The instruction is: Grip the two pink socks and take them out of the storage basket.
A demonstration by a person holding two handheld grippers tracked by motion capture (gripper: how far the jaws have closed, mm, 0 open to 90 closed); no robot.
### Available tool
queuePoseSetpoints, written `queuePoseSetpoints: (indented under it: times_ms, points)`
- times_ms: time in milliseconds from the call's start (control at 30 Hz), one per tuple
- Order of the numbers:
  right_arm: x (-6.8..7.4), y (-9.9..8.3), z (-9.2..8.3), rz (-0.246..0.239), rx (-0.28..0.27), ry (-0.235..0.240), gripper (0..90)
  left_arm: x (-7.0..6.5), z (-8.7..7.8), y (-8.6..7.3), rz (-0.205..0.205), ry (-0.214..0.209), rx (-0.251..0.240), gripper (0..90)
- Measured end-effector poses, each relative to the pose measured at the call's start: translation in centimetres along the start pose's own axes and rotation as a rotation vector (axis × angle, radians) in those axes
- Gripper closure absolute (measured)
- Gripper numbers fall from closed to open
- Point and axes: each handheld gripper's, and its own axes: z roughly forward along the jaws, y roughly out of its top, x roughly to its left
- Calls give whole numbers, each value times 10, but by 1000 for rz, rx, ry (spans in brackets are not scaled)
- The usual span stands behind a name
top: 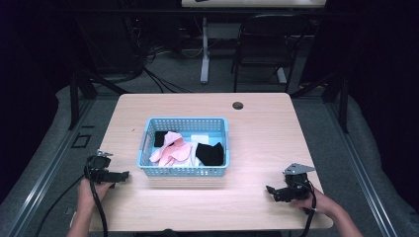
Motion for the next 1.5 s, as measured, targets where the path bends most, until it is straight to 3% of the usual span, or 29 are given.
queuePoseSetpoints:
  times_ms: [500,1000,1267,1500]
  points:
    - [0,0,0,-1,0,0,0,0,0,-2,9,-3,-17,0]
    - [0,0,0,-1,0,0,0,2,-4,4,26,-33,40,3]
    - [0,0,0,1,-2,5,0,2,-16,11,28,-23,25,1]
    - [0,0,0,-1,0,2,0,2,-31,19,29,-39,22,2]
